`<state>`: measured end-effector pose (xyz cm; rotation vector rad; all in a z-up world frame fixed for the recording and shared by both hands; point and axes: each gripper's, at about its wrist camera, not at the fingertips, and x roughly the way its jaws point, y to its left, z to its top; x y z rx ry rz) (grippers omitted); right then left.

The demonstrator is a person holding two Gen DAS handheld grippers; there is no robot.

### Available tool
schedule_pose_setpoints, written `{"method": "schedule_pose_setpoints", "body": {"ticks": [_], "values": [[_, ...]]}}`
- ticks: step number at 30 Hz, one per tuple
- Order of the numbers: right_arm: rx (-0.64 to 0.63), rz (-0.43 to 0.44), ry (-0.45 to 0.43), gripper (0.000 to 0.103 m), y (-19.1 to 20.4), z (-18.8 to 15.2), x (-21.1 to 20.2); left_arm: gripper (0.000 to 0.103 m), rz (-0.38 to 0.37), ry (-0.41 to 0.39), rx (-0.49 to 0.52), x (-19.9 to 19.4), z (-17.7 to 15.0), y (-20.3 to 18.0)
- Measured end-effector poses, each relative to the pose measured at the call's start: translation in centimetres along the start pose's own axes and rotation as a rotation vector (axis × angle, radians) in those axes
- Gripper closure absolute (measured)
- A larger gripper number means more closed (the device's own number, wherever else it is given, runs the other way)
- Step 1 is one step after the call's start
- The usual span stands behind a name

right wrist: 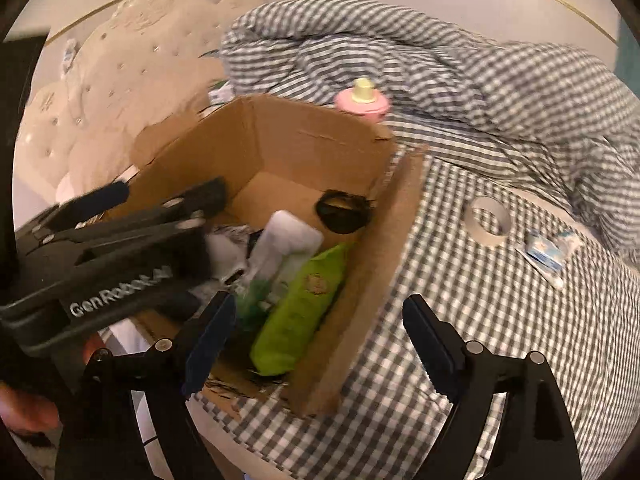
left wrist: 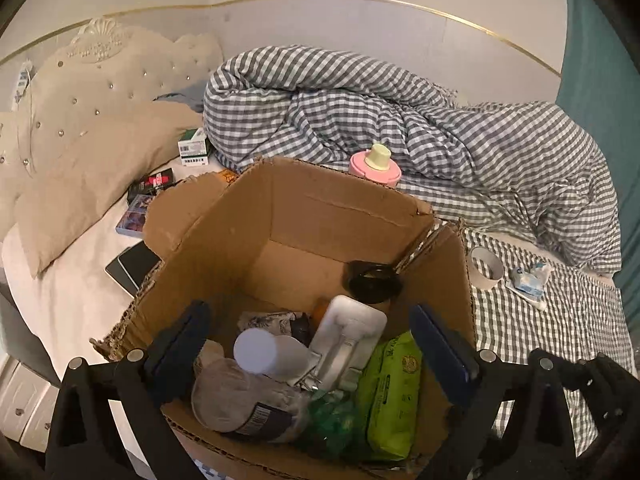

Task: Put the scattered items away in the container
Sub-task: 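Carry both items into the box and open both grippers, then withdraw both grippers from the box toward the tape roll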

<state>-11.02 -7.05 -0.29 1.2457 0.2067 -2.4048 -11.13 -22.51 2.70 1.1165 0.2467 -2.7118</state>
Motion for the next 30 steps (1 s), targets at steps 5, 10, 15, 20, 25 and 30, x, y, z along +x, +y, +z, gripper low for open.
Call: {"method": "schedule_pose_setpoints", "body": {"ticks": [5, 10, 15, 20, 25, 30], "values": [[0.051, -0.03, -0.02, 0.018, -2.5, -1.1, -1.3, 0.001, -0.004, 0.008, 0.016, -0.5, -0.6, -1.7], [0.097, -0.053, -0.047, 0.018, -4.9, -2.4, -4.2, 0.001, -0.01, -0.011, 0.058, -2.2, -1.4, -4.1], [0.129, -0.115, -0.087, 0.017, -7.4, -4.1, -8.0, 0.0, -0.045, -0.045, 0.099, -4.3, -2.6, -7.1], [0.208, -0.149, -0.138, 0.017, -10.7, -6.3, -11.3, 0.0, -0.057, -0.068, 0.172, -6.4, -4.1, -10.4], [0.276, -0.175, -0.171, 0.017, -13.5, -8.8, -13.6, 0.0, -0.068, -0.081, 0.209, -7.9, -6.0, -12.6], [0.313, -0.177, -0.197, 0.017, -15.3, -11.5, -15.7, 0.0, -0.081, -0.077, 0.235, -8.7, -7.7, -14.6]]}}
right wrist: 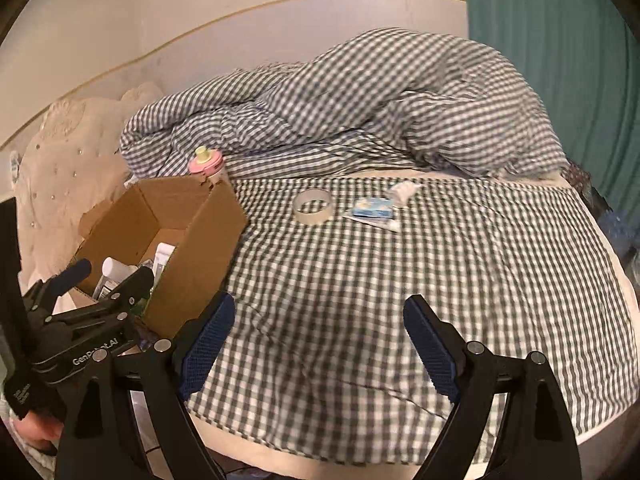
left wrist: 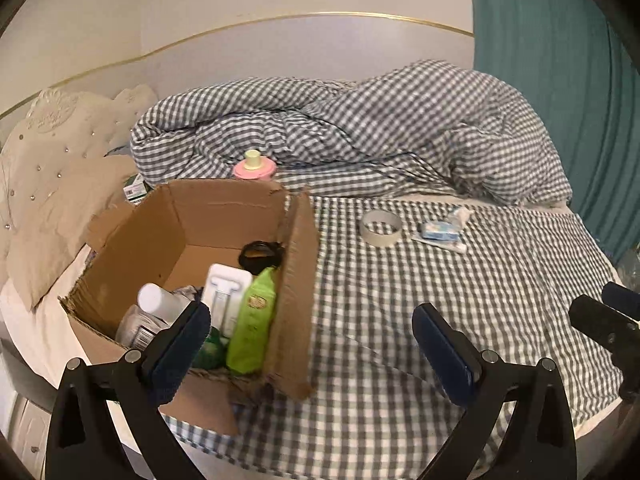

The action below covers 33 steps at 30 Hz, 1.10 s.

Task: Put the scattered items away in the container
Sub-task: 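Withdraw both grippers from the box toward the tape roll, then grasp the tape roll with the left gripper while the right gripper grasps the white plush bear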

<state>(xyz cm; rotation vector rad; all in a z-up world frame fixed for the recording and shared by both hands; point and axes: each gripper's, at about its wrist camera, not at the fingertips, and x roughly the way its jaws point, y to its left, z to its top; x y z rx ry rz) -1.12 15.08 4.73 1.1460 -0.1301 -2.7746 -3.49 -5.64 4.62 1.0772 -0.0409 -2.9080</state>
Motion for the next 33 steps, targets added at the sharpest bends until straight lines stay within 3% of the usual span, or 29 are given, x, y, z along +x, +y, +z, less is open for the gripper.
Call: {"method": "schedule_pose_setpoints", "body": {"ticks": [15, 24, 33], "values": [[0.083, -0.025, -0.021, 0.017, -6.1, -1.7, -1.3, 0.0, -0.023, 0.007, 0.071, 1.1, -0.2, -5.4], [0.1, -0.052, 0.008, 0.017, -8.6, 0.3, 3.1, 0.0, -0.042, 0.052, 0.088, 6.5, 1.2, -7.9], [0.119, -0.043, 0.041, 0.017, -11.4, 4.8, 10.5, 0.0, -0.092, 0.07, 0.093, 14.7, 4.5, -10.5]]}}
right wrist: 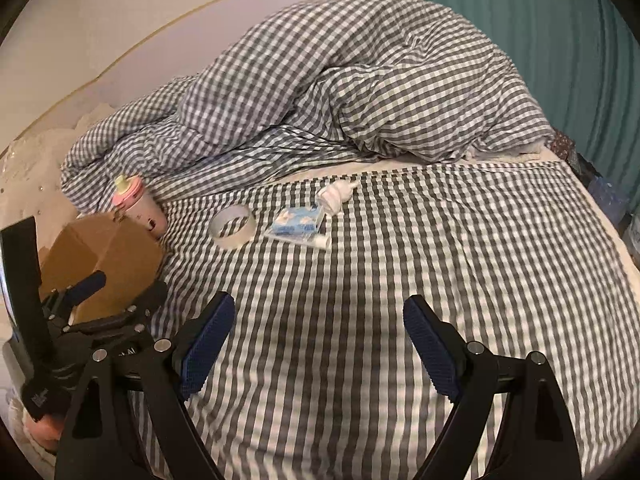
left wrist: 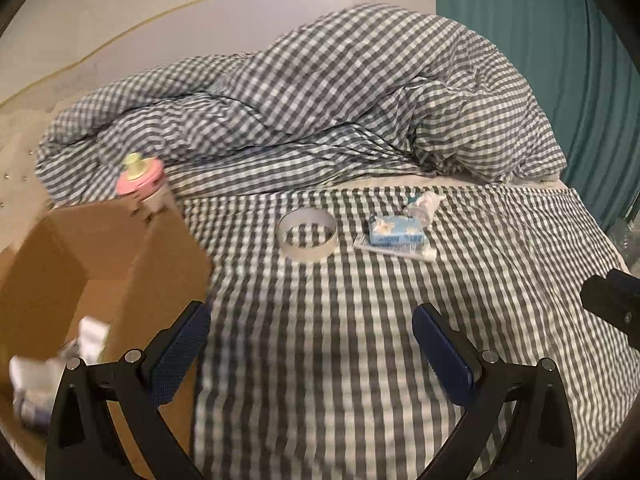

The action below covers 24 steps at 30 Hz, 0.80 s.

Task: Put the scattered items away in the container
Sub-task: 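Grasp the tape roll with the left gripper while the right gripper grasps the white plush bear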

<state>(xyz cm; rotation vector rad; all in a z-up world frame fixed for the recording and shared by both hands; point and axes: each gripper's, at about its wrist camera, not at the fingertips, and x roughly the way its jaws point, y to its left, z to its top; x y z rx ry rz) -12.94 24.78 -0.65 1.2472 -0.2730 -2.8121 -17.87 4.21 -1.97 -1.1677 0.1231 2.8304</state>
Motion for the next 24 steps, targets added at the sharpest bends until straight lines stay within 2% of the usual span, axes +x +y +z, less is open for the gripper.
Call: {"method": "schedule_pose_setpoints", "body": {"ticks": [13, 17, 20, 24], "values": [[0.067, -0.011, 0.093, 0.017, -1.8, 6.6, 14.8, 0.0, 0.024, 0.074, -0.086, 13.5, 3.4, -0.4], [0.119, -0.005, 0.134, 0.017, -2.4, 8.2, 19.7, 0.0, 0.033, 0.049, -0.053, 16.2, 4.1, -1.1], [0.147, 0.003, 0.17, 0.017, -2.6, 9.1, 22.8, 0.0, 0.035, 0.071, -0.009, 18.3, 4.2, -1.5], [0.153, -0.032, 0.192, 0.017, -2.3, 9.9, 26.0, 0.0, 0.048, 0.07, 0.01, 20.4, 4.0, -1.7]]}}
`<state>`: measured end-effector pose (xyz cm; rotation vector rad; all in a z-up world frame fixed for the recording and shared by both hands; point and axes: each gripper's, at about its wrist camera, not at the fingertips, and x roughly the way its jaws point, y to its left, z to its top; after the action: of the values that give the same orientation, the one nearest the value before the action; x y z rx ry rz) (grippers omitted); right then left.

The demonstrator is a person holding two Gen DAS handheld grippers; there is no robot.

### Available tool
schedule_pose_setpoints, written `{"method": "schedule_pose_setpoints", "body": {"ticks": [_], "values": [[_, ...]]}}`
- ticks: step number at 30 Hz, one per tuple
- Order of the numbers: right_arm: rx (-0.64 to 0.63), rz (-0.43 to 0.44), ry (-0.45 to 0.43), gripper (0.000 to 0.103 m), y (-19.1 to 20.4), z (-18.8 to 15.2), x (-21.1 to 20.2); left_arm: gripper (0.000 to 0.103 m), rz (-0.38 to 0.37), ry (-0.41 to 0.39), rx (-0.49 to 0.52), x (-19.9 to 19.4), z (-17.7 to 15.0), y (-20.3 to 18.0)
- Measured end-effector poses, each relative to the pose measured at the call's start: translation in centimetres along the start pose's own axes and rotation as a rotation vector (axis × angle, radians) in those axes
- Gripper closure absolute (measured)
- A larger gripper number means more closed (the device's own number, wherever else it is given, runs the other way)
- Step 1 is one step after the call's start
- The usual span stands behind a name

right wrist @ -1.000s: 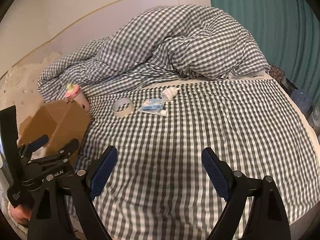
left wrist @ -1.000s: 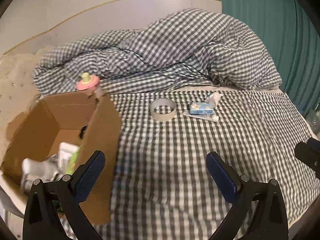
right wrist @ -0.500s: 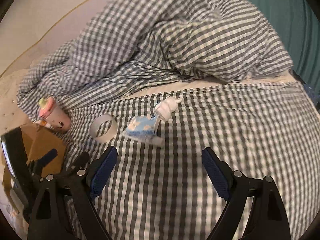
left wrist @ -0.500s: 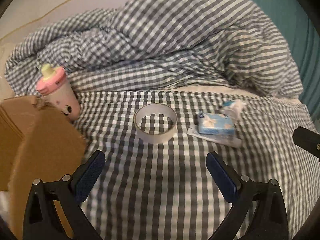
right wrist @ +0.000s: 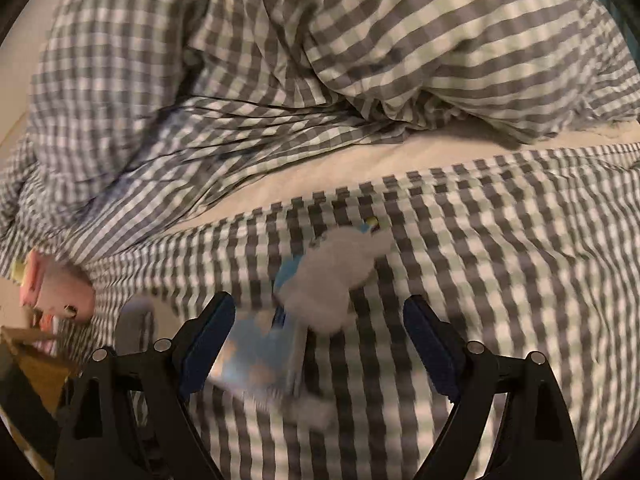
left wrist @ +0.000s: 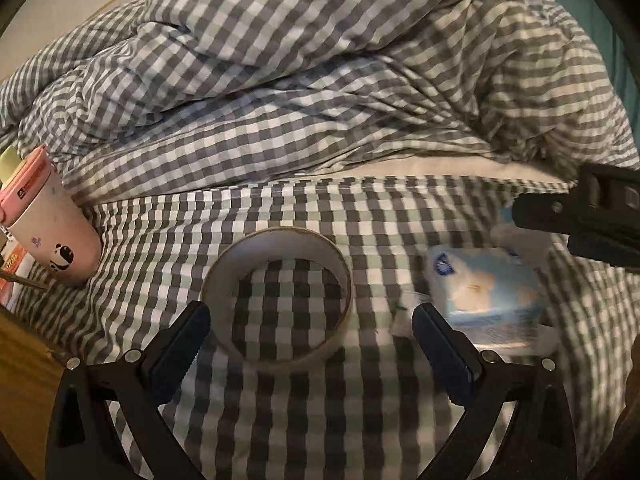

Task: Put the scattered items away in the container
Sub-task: 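Grasp the tape roll with the left gripper while the right gripper grasps the white plush bear, then lift the tape roll and plush bear with both grippers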

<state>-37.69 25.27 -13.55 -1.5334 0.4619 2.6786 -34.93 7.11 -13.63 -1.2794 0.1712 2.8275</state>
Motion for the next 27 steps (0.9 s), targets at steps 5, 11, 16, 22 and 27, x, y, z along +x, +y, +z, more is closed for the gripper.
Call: {"method": "schedule_pose_setpoints", "body": {"ticks": [5, 11, 16, 22, 27], "values": [[-0.026, -0.106, 0.038, 0.034, 0.7, 0.0, 3.1, 0.014, -0.062, 0.012, 0.043, 1.3, -0.2, -0.8], [-0.011, -0.112, 0.026, 0.056, -0.1, -0.5, 1.8, 0.089, -0.087, 0.066, 0.036, 1.6, -0.3, -0.1], [-0.009, -0.08, -0.016, 0.056, -0.9, -2.3, -2.3, 0.097, -0.107, 0.071, 0.023, -0.8, -0.7, 0.4], [-0.016, -0.018, -0.019, 0.056, -1.4, -5.5, -7.6, 0.097, -0.144, 0.044, -0.033, -6.0, -1.4, 1.4], [-0.045, 0.005, -0.036, 0.056, -0.9, -8.2, -11.9, 0.097, -0.17, 0.042, -0.064, -10.9, -2.6, 2.0]]}}
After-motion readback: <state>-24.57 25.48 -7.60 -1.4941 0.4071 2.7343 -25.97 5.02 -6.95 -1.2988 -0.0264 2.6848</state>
